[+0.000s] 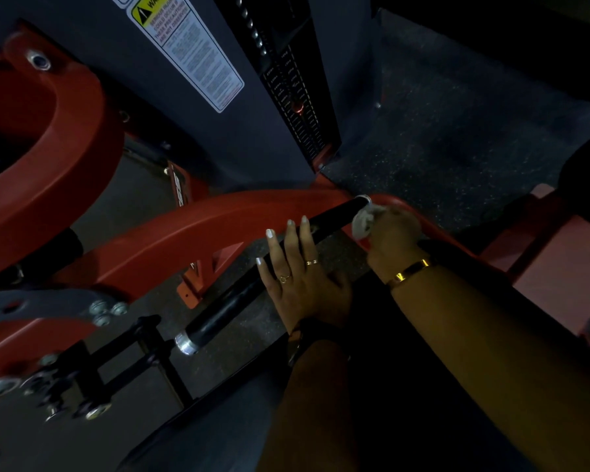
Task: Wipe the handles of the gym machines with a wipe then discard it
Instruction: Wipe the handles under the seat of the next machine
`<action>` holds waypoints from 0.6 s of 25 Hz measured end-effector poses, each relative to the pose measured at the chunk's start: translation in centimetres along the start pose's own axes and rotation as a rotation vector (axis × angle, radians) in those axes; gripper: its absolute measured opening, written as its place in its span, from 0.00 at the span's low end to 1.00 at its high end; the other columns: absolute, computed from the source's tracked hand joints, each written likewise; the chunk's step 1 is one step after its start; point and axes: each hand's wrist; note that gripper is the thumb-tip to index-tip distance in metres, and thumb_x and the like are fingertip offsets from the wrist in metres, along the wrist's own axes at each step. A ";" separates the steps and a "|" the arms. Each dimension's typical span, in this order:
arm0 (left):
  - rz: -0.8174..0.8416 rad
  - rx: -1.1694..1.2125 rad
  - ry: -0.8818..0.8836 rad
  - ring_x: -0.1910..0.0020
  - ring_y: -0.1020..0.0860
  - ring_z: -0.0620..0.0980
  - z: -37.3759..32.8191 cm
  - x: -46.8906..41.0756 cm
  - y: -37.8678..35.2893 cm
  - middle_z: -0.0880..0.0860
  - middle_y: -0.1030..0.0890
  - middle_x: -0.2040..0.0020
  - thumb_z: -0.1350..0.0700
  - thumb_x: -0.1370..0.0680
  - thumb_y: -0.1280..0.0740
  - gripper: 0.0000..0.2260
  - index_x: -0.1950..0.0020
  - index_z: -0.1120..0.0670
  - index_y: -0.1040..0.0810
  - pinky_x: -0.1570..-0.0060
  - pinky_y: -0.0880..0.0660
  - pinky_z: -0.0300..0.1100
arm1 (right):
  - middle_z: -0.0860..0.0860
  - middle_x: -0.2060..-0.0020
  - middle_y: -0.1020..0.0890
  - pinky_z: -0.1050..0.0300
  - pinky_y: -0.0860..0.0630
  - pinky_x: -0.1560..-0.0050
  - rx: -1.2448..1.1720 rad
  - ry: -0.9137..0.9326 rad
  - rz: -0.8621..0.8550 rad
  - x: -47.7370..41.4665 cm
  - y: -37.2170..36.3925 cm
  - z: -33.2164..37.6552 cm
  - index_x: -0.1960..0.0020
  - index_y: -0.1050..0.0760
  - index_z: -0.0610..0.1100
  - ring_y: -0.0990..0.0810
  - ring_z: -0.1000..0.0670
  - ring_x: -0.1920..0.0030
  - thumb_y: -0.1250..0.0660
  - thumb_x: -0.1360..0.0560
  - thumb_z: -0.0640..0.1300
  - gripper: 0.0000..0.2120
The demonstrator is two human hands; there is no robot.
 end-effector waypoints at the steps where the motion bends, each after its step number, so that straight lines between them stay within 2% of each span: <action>1: 0.009 0.000 0.006 0.23 0.49 0.56 0.0 0.0 0.0 0.50 0.39 0.24 0.49 0.35 0.31 0.41 0.23 0.51 0.41 0.27 0.57 0.56 | 0.42 0.48 0.21 0.60 0.21 0.55 0.029 0.102 -0.074 -0.4 0.1 0.1 0.39 0.26 0.38 0.20 0.49 0.52 0.38 0.22 0.38 0.12; 2: 0.016 0.008 -0.002 0.23 0.49 0.56 -0.1 0.0 -0.1 0.50 0.39 0.24 0.50 0.35 0.31 0.41 0.23 0.51 0.40 0.27 0.57 0.56 | 0.44 0.47 0.20 0.66 0.23 0.58 0.176 0.219 -0.107 -0.6 0.0 0.4 0.41 0.24 0.41 0.20 0.52 0.52 0.35 0.23 0.40 0.11; 3: -0.004 -0.007 -0.013 0.23 0.48 0.56 0.0 0.1 -0.3 0.51 0.38 0.24 0.50 0.36 0.31 0.41 0.23 0.51 0.40 0.27 0.55 0.57 | 0.47 0.46 0.20 0.70 0.26 0.58 0.321 0.303 -0.046 -0.5 0.0 0.6 0.43 0.23 0.43 0.21 0.54 0.50 0.35 0.23 0.41 0.10; 5: -0.011 -0.015 -0.012 0.23 0.47 0.56 0.0 0.2 -0.4 0.51 0.37 0.25 0.49 0.36 0.30 0.41 0.24 0.51 0.39 0.27 0.54 0.57 | 0.47 0.44 0.20 0.74 0.30 0.52 0.677 0.462 0.111 -0.5 -0.5 -0.1 0.42 0.22 0.41 0.23 0.54 0.44 0.39 0.22 0.36 0.11; 6: -0.010 -0.012 -0.006 0.23 0.47 0.56 0.2 0.2 -0.6 0.51 0.37 0.24 0.49 0.35 0.30 0.41 0.24 0.51 0.40 0.27 0.55 0.56 | 0.47 0.43 0.20 0.74 0.31 0.49 0.773 0.516 0.163 -0.4 -0.8 -0.6 0.42 0.22 0.40 0.23 0.52 0.43 0.41 0.22 0.34 0.13; 8: -0.021 -0.036 -0.005 0.23 0.46 0.56 0.3 0.1 -0.9 0.50 0.37 0.24 0.46 0.32 0.30 0.39 0.23 0.52 0.40 0.27 0.55 0.56 | 0.46 0.44 0.19 0.71 0.31 0.46 0.821 0.647 0.211 0.6 -1.7 -1.1 0.41 0.22 0.39 0.22 0.51 0.43 0.41 0.22 0.33 0.13; 10: -0.031 -0.079 -0.008 0.23 0.46 0.55 0.3 0.2 -1.2 0.50 0.37 0.24 0.41 0.29 0.32 0.39 0.23 0.52 0.42 0.27 0.55 0.55 | 0.45 0.43 0.20 0.69 0.31 0.41 0.796 0.851 0.348 1.7 -2.1 -1.4 0.40 0.23 0.38 0.22 0.50 0.42 0.42 0.22 0.33 0.14; 12: -0.033 -0.062 -0.018 0.23 0.48 0.55 0.2 0.3 -1.2 0.50 0.38 0.24 0.43 0.30 0.32 0.39 0.23 0.52 0.43 0.27 0.56 0.55 | 0.44 0.42 0.20 0.58 0.32 0.34 0.919 1.041 0.489 1.5 -1.2 -1.5 0.39 0.23 0.38 0.23 0.47 0.40 0.41 0.23 0.31 0.15; 13: -0.030 -0.037 -0.013 0.23 0.48 0.55 0.1 0.2 -1.1 0.50 0.39 0.24 0.45 0.31 0.33 0.40 0.23 0.52 0.43 0.26 0.56 0.56 | 0.44 0.42 0.20 0.55 0.33 0.33 1.006 1.070 0.512 0.8 -0.6 -1.2 0.40 0.23 0.39 0.23 0.46 0.40 0.40 0.23 0.32 0.15; 14: -0.024 -0.023 -0.008 0.23 0.49 0.55 0.1 0.1 -1.1 0.50 0.38 0.24 0.47 0.33 0.33 0.41 0.23 0.52 0.43 0.26 0.57 0.56 | 0.45 0.42 0.20 0.57 0.34 0.35 1.090 1.004 0.499 -0.2 -0.1 -0.6 0.40 0.23 0.42 0.24 0.45 0.40 0.39 0.22 0.34 0.13; 15: -0.028 -0.020 -0.005 0.23 0.48 0.55 0.1 0.1 -1.1 0.51 0.38 0.24 0.47 0.34 0.34 0.41 0.23 0.52 0.43 0.26 0.56 0.56 | 0.46 0.42 0.21 0.60 0.34 0.38 1.139 0.859 0.456 -0.9 0.1 0.1 0.39 0.23 0.44 0.24 0.47 0.41 0.39 0.21 0.39 0.12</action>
Point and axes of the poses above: each hand's wrist, its own x-axis away from the middle knuckle, its own y-axis out of the back of the hand, z = x × y
